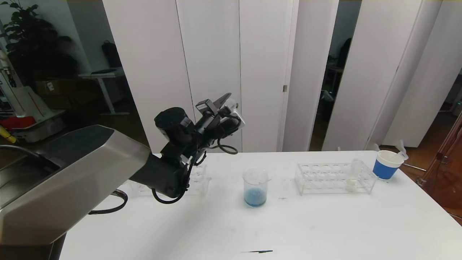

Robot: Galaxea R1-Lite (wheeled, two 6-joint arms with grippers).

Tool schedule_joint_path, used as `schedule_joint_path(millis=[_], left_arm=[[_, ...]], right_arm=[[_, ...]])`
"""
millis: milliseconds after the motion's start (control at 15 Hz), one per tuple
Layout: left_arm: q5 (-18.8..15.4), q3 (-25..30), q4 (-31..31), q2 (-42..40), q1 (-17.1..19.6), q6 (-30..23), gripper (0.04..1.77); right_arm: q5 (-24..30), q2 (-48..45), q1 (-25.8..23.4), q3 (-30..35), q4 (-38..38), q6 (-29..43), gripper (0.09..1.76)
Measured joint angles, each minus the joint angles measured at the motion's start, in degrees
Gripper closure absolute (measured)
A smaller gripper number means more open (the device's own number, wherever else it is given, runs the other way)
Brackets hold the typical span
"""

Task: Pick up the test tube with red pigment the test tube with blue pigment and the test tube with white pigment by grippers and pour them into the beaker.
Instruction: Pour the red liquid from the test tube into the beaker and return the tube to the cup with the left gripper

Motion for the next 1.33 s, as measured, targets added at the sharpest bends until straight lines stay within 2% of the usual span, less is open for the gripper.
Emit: schedule_joint_path(millis=[133, 200, 333, 467, 733, 933, 1133, 1333], left_arm=[[10.46, -0.11, 4.94, -1.68, 0.05, -6.1, 1.21], [13.76, -0.09, 8.11, -2.65, 0.24, -10.53, 1.21], [18.52, -0.02, 14.7, -4.63, 0.71, -20.74, 1.21], [21.15, 0.37, 22.09, -6.67, 1.68, -29.14, 1.21], [22.06, 0.05, 39.5, -10.89, 4.43, -45.59, 1.21], [21.16, 0.26, 49.59, -13.97, 7.08, -54.6, 1.21], [20.55, 1.16, 55.47, -16.93, 9.12, -60.0, 1.21], [16.66, 3.3, 55.8, -19.6, 10.3, -62.53, 1.21]], right_arm=[[0.02, 0.0, -0.04, 0.0, 0.02, 0.0, 0.1], [0.02, 0.0, -0.04, 0.0, 0.0, 0.0, 0.1], [0.02, 0.0, -0.04, 0.0, 0.02, 0.0, 0.1], [0.0, 0.0, 0.0, 0.0, 0.02, 0.02, 0.1], [0.0, 0.0, -0.04, 0.0, 0.02, 0.0, 0.1], [0.02, 0.0, -0.04, 0.0, 0.02, 0.0, 0.1], [0.0, 0.0, 0.0, 0.0, 0.02, 0.0, 0.1], [0.0, 0.0, 0.0, 0.0, 0.02, 0.0, 0.1]])
